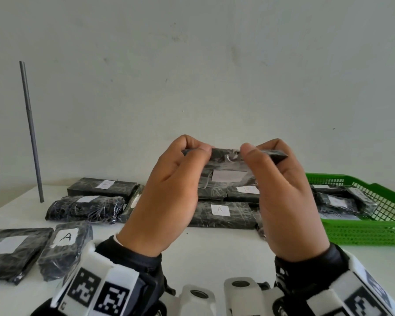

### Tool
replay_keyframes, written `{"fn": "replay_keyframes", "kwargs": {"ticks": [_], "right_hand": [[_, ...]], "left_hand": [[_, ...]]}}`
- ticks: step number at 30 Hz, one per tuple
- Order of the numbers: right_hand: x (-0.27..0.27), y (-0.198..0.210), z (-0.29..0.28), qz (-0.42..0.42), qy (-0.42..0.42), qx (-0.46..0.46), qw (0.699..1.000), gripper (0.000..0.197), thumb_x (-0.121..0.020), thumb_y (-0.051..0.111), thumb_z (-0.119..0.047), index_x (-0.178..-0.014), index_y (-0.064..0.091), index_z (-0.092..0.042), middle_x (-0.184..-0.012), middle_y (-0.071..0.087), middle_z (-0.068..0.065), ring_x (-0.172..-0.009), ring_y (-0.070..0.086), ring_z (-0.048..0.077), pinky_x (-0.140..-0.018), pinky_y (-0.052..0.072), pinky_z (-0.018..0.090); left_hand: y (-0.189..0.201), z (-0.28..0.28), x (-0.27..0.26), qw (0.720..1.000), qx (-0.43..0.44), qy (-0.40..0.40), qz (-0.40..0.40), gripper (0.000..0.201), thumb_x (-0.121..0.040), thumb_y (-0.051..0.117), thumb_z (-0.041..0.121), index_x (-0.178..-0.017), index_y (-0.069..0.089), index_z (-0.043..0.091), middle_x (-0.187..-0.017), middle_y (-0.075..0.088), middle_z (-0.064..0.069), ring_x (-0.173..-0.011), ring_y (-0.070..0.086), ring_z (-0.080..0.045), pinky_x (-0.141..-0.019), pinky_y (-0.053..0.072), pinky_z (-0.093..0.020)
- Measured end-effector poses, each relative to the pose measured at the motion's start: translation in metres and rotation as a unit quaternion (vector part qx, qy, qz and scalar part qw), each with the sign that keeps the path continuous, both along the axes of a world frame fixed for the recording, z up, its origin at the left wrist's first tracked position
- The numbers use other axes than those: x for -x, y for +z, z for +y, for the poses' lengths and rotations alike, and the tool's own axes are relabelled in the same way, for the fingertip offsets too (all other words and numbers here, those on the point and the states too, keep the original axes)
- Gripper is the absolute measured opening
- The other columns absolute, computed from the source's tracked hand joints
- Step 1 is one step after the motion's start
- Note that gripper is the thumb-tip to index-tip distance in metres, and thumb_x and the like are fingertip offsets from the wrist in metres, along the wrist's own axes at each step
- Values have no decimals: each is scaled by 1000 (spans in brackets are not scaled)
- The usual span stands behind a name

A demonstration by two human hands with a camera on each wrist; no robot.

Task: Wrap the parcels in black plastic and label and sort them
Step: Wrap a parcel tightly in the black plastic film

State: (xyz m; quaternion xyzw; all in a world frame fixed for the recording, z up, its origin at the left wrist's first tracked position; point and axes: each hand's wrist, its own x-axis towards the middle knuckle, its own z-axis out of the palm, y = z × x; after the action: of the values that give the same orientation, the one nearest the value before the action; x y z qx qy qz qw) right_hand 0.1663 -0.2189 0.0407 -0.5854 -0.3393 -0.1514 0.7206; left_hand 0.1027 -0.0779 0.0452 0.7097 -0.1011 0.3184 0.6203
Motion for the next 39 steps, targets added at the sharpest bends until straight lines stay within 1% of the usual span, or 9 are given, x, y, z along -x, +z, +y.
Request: {"fn": "replay_keyframes", "kwargs": {"ticks": [10,13,15,17,19,23,28,35,39], "right_hand": [[-8,-1,-7,-45,22,69,996,23,-94,48,-46,-77,46,-32,-81,39,-9,-81,40,23,-90,39,55],[-15,-12,-8,-122,-25,150,981,27,-104,32,-28,-101,58,-22,-100,47,-17,-98,45,13,-95,42,35],[-16,-15,-8,-124,-56,134,982,21,-105,33,-9,-97,51,-5,-92,46,-5,-84,41,14,-81,38,24],[-11,-10,-5,-111,-61,117,985,26,-106,37,-19,-84,51,-18,-82,41,-8,-76,42,11,-74,39,22],[-4,-3,-2,-55,-16,55,997,27,-103,54,-39,-77,51,-31,-71,40,-16,-64,41,4,-64,38,21],[-3,-1,0,-12,-2,51,999,44,-93,69,-48,-86,54,-8,-64,47,8,-60,43,24,-59,40,36],[1,1,-1,-16,26,21,999,34,-92,73,-40,-85,53,-14,-61,56,-14,-58,51,4,-59,44,17],[7,5,1,15,9,41,999,41,-93,61,-40,-88,49,-2,-70,44,7,-64,40,22,-59,39,34],[4,6,-6,45,-7,56,997,39,-105,57,-26,-73,37,-17,-57,32,-17,-52,28,4,-51,31,17]], "left_hand": [[3,7,1,999,21,-35,-6,36,-84,56,52,-87,57,16,-79,49,-30,-73,45,-53,-67,37,-65],[3,10,-2,999,40,-31,-12,50,-87,58,52,-95,55,2,-73,50,-25,-73,44,-36,-74,38,-49],[2,10,-2,1000,25,-15,-2,27,-93,57,42,-78,60,20,-52,34,-10,-51,36,-18,-55,38,-25],[1,6,0,1000,6,-7,9,24,-95,57,33,-71,58,31,-46,25,6,-41,20,-9,-41,25,-17],[1,4,0,1000,-1,-1,1,20,-95,65,36,-82,61,22,-49,36,-11,-43,34,-16,-46,35,-16],[-2,2,-3,1000,-9,-4,-8,30,-91,71,46,-95,65,16,-84,58,-33,-71,54,-46,-69,44,-33],[1,-1,0,1000,-12,-1,-13,43,-75,66,51,-96,65,13,-85,61,-30,-71,53,-40,-64,45,-23],[1,6,0,1000,-22,-5,7,22,-98,66,39,-94,65,17,-76,52,-30,-63,46,-36,-62,42,-26],[1,10,0,999,-27,2,26,22,-101,50,32,-85,57,19,-48,27,5,-40,20,-12,-41,24,-18]]}}
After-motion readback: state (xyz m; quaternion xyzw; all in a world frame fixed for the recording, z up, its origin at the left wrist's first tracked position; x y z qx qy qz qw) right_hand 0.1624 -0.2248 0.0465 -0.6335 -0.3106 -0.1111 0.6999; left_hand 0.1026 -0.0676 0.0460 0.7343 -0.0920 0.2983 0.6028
